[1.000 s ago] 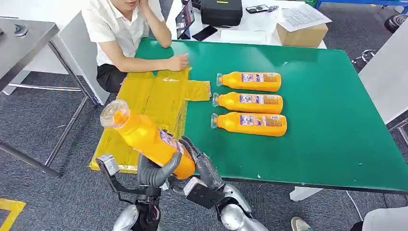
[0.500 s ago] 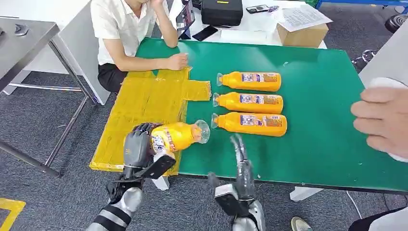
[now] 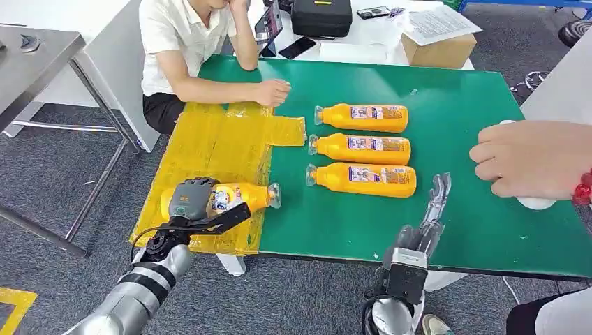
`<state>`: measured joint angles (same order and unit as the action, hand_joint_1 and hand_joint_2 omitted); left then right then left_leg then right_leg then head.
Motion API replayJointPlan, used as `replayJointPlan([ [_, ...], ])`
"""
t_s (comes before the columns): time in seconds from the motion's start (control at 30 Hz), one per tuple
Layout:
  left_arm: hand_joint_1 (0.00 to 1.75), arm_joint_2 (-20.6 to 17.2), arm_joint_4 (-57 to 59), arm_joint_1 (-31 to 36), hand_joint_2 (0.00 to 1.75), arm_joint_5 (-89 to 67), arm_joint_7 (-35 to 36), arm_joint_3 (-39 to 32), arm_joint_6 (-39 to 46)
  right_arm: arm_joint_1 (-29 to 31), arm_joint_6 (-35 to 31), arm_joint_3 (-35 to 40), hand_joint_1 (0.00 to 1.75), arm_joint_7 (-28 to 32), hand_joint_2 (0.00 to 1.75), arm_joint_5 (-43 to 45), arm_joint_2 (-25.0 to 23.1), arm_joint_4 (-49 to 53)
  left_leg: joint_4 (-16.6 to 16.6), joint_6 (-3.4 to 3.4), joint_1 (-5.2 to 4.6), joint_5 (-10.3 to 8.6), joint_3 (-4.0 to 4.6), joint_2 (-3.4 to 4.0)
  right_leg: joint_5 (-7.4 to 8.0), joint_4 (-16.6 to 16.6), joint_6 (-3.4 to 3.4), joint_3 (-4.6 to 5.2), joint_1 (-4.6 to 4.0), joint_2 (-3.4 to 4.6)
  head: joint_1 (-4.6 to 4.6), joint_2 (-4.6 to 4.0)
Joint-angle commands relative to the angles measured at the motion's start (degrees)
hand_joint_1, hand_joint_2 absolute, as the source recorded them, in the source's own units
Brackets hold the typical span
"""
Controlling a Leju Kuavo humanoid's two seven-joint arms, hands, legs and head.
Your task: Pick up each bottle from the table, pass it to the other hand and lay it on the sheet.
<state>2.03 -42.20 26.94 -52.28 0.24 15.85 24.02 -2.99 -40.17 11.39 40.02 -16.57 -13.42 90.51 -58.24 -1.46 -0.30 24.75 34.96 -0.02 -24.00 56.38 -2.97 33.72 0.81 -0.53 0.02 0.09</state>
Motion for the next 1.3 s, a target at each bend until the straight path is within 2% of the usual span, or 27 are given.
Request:
replayJointPlan([
  [0.03,0.54,-2.85,17.68,9.89,1.75,0.77,-0.33,-2.87,-11.03,3.29,0.17,7.17,0.0,-0.02,0.0,4.88,3.4,-7.05,0.05,0.09,0.08,0.03,-0.2,0.08,0.02,-0.07,0.1,-0.19,-0.08,0.12,0.02,0.0],
  [0.13,0.49,-3.23,18.41,10.03,1.75,1.17,-0.78,-3.27,-12.85,3.58,0.17,8.05,0.0,-0.02,0.0,5.19,3.9,-8.01,0.1,0.09,0.07,0.02,-0.36,0.14,0.05,-0.09,0.11,-0.36,-0.06,0.23,0.0,0.0],
  [0.17,0.35,-3.23,18.41,10.03,1.75,1.17,-0.78,-3.27,-12.85,3.58,0.17,8.05,0.0,-0.02,0.0,5.19,3.9,-8.01,0.14,0.14,0.1,0.02,-0.48,0.22,0.08,-0.12,0.16,-0.43,-0.09,0.33,0.0,0.0],
  [0.2,0.0,-3.75,18.94,9.83,1.75,0.47,-1.9,-2.25,-15.08,3.66,0.17,8.06,0.0,-0.02,0.0,5.94,4.32,-7.89,0.09,0.12,0.1,0.02,-0.47,0.16,0.07,-0.09,0.14,-0.42,-0.09,0.29,0.02,0.0],
  [0.57,0.0,-3.96,13.86,3.78,1.75,6.49,-12.37,-2.57,-26.83,3.49,1.08,8.35,0.0,-0.02,0.0,9.16,6.2,-9.39,0.19,0.19,0.02,-0.07,-0.9,0.1,0.1,-0.11,0.25,-0.81,-0.01,0.2,0.0,0.0],
  [0.63,0.0,-5.22,9.36,1.65,1.75,7.87,-15.03,-0.77,-30.71,3.48,0.81,8.44,0.0,-0.02,0.0,9.24,6.68,-9.21,0.38,0.31,0.11,-0.12,-1.0,0.29,0.23,-0.31,0.38,-0.87,-0.09,0.43,0.0,0.0],
  [0.77,0.0,-6.43,0.35,-2.42,1.75,14.03,-19.18,-0.3,-33.26,3.45,0.39,8.35,0.0,-0.02,0.0,9.28,7.14,-8.97,0.27,0.25,0.05,-0.08,-1.09,0.23,0.18,-0.18,0.31,-0.96,-0.04,0.37,0.0,0.0],
  [0.87,0.0,-6.43,0.35,-2.42,1.75,14.03,-19.18,-0.3,-33.26,3.45,0.39,8.35,0.0,-0.02,0.0,9.28,7.14,-8.97,0.28,0.24,0.03,-0.09,-1.14,0.15,0.15,-0.18,0.32,-1.03,-0.02,0.29,0.0,0.0],
  [0.93,0.0,-5.96,-4.02,-4.25,1.75,15.58,-19.3,0.07,-32.74,3.23,0.22,8.22,0.0,-0.02,0.0,9.11,7.33,-8.64,0.18,0.21,0.01,-0.06,-1.12,-0.03,0.07,-0.11,0.29,-1.06,0.0,0.11,-0.02,0.0],
  [1.0,0.0,-2.92,-14.22,-9.07,1.75,21.98,-23.59,-1.46,-28.2,2.28,0.17,6.78,0.0,-0.02,0.0,7.68,6.86,-7.51,0.25,0.24,0.06,-0.09,-1.09,0.0,0.11,-0.2,0.34,-1.04,-0.05,0.14,0.02,0.0],
  [1.07,0.0,5.56,-29.32,-16.44,1.75,30.45,-31.87,-2.6,-15.13,1.21,0.17,3.34,0.0,-0.02,0.0,-2.11,5.27,-7.44,0.19,0.2,-0.01,-0.06,-1.08,-0.06,0.06,-0.13,0.3,-1.03,0.01,0.06,0.0,0.0],
  [1.1,0.0,7.67,-32.71,-17.72,1.75,31.2,-30.64,-0.44,-11.52,0.81,0.17,1.88,0.0,-0.02,0.0,-4.23,4.29,-7.16,0.15,0.15,-0.06,-0.06,-1.06,-0.23,0.0,-0.08,0.23,-1.04,0.05,-0.14,0.0,0.0],
  [1.17,0.0,7.67,-32.71,-17.72,1.75,31.2,-30.64,-0.44,-11.52,0.81,0.17,1.88,0.0,-0.02,0.0,-4.23,4.29,-7.16,-0.01,0.13,-0.03,-0.05,-0.75,-0.39,-0.03,-0.02,0.21,-0.75,0.03,-0.35,-0.02,0.0],
  [1.2,0.0,8.84,-35.47,-18.88,1.75,32.76,-30.22,1.24,-6.46,0.43,0.17,-0.01,0.0,-0.02,0.0,-7.1,3.45,-7.34,-0.11,0.15,0.01,-0.01,-0.61,-0.48,-0.09,0.03,0.23,-0.61,-0.02,-0.44,-0.04,0.0],
  [1.23,0.0,8.53,-35.7,-18.96,1.75,34.55,-32.87,2.75,-0.94,0.31,0.17,-0.71,0.0,-0.02,0.0,-9.88,3.21,-7.39,-0.07,0.14,-0.02,-0.02,-0.45,-0.38,-0.05,0.0,0.22,-0.46,0.02,-0.31,0.07,0.0],
  [1.27,0.0,8.49,-35.21,-18.46,1.75,31.13,-36.2,4.52,8.23,0.69,0.17,-2.46,0.0,-0.02,0.0,-15.52,2.99,-8.32,-0.07,0.13,0.03,0.02,-0.39,-0.38,-0.07,-0.04,0.23,-0.49,-0.03,-0.28,0.07,0.0],
  [1.3,0.0,7.65,-33.71,-17.41,1.75,25.9,-36.1,6.69,14.29,1.76,0.17,-3.88,0.0,-0.02,0.0,-20.62,2.76,-10.31,0.01,0.09,-0.05,-0.05,-0.36,-0.3,-0.02,-0.04,0.23,-0.45,0.05,-0.21,0.04,0.0],
])
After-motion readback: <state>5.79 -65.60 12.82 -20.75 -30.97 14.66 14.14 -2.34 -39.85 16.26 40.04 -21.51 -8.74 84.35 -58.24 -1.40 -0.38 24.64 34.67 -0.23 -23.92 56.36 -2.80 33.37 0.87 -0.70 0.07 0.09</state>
